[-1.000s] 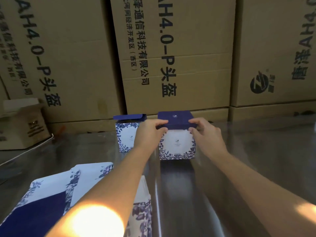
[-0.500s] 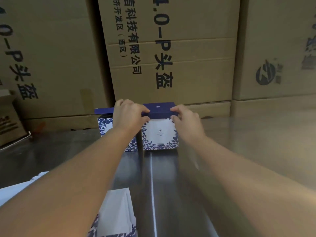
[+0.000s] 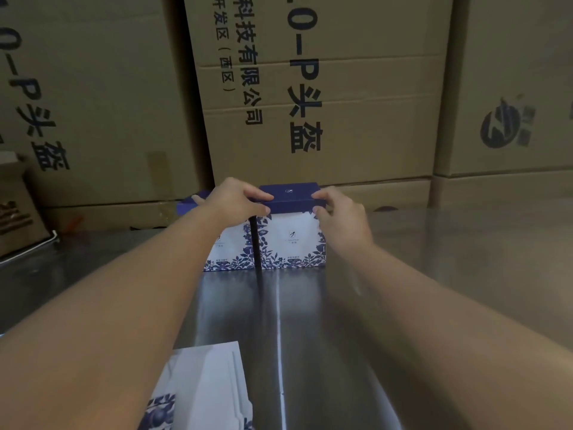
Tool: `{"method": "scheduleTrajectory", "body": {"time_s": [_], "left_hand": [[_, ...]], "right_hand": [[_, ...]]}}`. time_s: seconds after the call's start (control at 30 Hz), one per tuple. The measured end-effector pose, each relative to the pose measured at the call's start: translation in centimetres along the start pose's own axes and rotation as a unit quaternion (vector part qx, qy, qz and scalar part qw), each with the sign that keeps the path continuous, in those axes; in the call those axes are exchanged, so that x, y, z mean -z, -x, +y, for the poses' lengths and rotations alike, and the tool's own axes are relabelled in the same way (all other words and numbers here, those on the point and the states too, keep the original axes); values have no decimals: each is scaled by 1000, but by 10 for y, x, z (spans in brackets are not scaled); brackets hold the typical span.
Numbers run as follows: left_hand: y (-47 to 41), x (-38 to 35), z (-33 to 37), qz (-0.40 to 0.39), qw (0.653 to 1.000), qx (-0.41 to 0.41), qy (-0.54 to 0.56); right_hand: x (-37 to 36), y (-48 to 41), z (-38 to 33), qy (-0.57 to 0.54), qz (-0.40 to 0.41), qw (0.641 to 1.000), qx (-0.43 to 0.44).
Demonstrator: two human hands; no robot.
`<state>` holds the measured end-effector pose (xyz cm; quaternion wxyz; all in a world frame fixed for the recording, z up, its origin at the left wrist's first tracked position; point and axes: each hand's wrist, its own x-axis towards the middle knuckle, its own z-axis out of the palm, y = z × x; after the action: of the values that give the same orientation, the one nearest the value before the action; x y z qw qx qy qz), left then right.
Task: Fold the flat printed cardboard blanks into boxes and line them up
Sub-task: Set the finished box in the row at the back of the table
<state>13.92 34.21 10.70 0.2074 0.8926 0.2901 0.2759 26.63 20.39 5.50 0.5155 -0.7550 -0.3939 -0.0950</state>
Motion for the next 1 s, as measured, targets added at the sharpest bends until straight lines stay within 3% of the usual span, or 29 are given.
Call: {"method": "scheduleTrajectory", "body": {"time_s": [0.17, 0.6, 1.0], "left_hand": [[-10, 2, -10, -9, 999, -9, 52], [-9, 1, -20, 56, 995, -46, -68], [-11, 3, -28, 61, 996, -49, -35]], "right_hand": [[-7, -2, -3, 6, 8, 1000, -2], [-17, -11, -9, 60, 20, 998, 3], [-9, -14, -3, 91, 12, 995, 31]]}}
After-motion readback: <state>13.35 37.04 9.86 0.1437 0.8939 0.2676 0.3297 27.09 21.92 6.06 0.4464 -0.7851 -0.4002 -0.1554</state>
